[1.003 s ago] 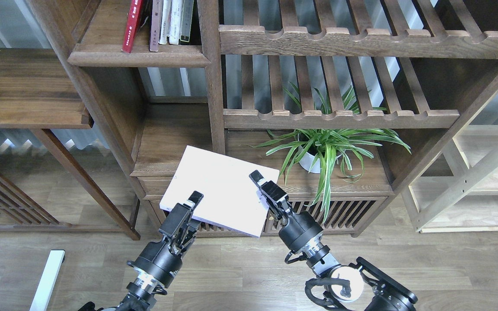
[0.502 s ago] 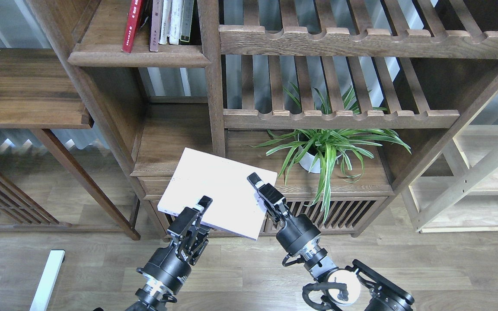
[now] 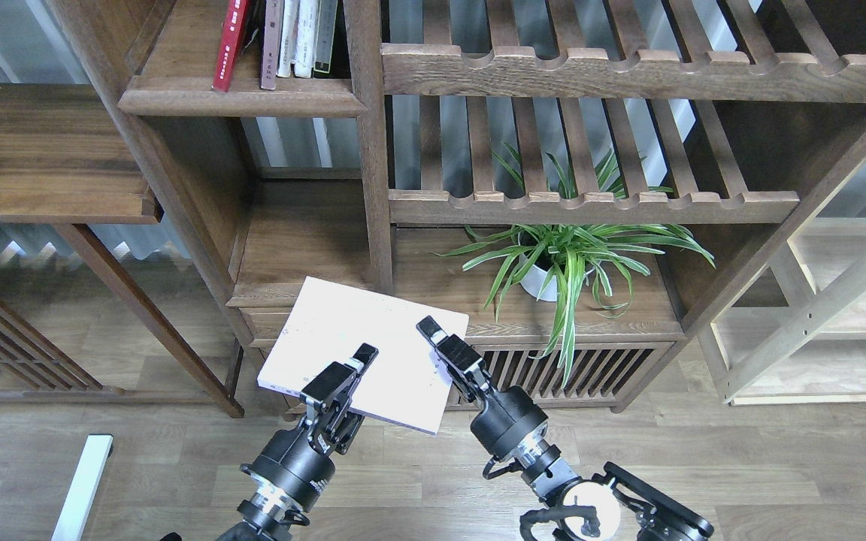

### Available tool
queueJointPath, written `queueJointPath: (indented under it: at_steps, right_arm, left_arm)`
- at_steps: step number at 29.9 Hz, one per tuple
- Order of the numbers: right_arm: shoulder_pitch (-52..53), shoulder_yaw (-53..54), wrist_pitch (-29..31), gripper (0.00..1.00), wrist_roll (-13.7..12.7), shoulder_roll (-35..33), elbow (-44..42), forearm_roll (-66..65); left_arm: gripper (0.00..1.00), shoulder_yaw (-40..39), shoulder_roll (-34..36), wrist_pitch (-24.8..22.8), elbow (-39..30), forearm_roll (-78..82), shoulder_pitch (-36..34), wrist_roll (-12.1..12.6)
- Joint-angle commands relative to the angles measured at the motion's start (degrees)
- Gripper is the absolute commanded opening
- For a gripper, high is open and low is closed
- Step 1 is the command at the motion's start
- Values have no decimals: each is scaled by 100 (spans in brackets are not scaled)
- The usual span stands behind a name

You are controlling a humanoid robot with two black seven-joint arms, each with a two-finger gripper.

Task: Organize books on shelf
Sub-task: 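Pinch the white book's lower edge between both grippers and hold it, then grip the white book with the left gripper and release the right gripper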

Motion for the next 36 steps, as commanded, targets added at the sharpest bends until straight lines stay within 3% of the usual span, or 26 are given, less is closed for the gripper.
queueJointPath:
  at_steps: [1,7,9,13,29,33,36]
  right_arm:
    - [-1,-3,0,15,-5,0,-1,-7]
    - [-19,-3,0,23,-14,0,-1,-7]
    - [-10,-12,0,44,-40,0,-9,-7]
    - [60,-21,0,99,-32,0,-9,-7]
    - [34,392,0,100,-14,0,-132,37]
    - [25,559,0,100,-23,0,-132,37]
    - [25,612,0,100,-31,0,-132,46]
  left_arm:
    - [6,12,0,0,62,-2,5,-5]
    - [2,21,0,0,89,-2,5,12]
    - [1,12,0,0,80,-2,22,12]
    - [0,-5,0,0,80,7,40,12]
    - [2,-392,0,0,27,-10,180,38]
    - [2,-576,0,0,27,-2,242,223]
    - [2,-787,0,0,36,95,277,530]
